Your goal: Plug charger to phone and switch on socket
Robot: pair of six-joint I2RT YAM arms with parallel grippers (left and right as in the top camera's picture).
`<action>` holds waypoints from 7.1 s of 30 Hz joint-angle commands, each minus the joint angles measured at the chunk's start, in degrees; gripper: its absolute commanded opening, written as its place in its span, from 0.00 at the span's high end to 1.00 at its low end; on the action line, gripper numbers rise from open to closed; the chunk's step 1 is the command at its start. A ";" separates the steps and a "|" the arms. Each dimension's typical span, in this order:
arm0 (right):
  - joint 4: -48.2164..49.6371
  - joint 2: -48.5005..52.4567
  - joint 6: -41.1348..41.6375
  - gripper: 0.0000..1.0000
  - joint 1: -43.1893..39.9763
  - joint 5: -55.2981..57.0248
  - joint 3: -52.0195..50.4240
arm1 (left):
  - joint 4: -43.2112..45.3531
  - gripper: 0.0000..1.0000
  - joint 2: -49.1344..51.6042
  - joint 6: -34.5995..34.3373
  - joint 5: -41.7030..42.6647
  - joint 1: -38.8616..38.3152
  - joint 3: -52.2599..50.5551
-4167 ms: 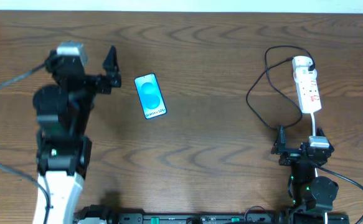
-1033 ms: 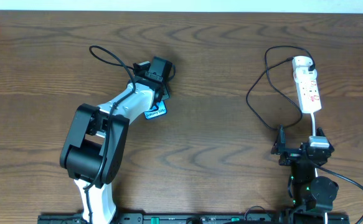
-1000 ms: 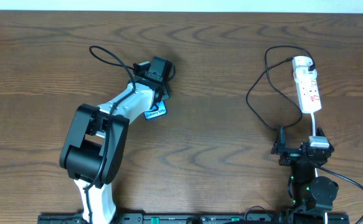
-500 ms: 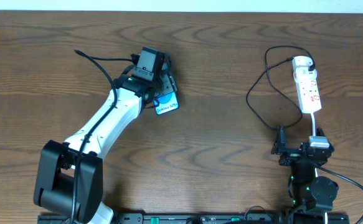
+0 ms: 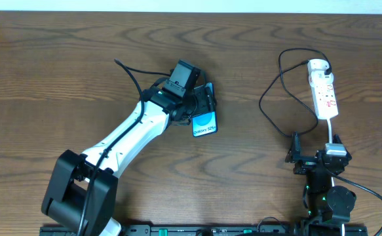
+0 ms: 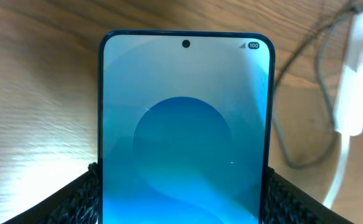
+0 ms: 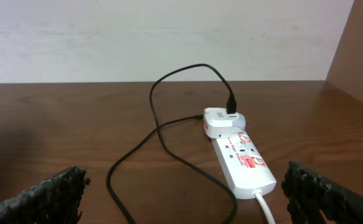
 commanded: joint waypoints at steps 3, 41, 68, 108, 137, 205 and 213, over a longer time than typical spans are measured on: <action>-0.22 -0.31 -0.24 0.01 -0.20 -0.17 -0.11 | 0.48 0.33 -1.25 -10.86 15.08 3.45 -0.09; 4.96 -0.24 61.18 0.01 -0.20 -7.39 -0.09 | 9.40 0.33 -1.25 -37.57 34.29 16.28 -0.09; -18.67 68.00 32.57 0.06 34.86 -14.38 65.53 | 9.88 0.33 -1.25 -36.94 33.86 16.28 -0.09; -15.10 84.91 44.65 0.99 51.56 19.10 65.55 | 9.86 0.28 -1.25 -36.22 33.86 16.31 -0.09; 37.64 74.55 73.70 0.99 21.24 -33.09 28.83 | -22.84 0.02 -1.51 12.26 48.98 35.76 -0.09; 49.29 74.66 117.57 0.83 37.79 -12.24 23.54 | 7.32 0.92 -1.92 -33.92 31.78 12.31 -0.09; 43.08 74.64 106.90 0.60 37.62 -11.06 23.54 | 7.28 0.93 -1.92 -33.57 26.75 13.77 -0.09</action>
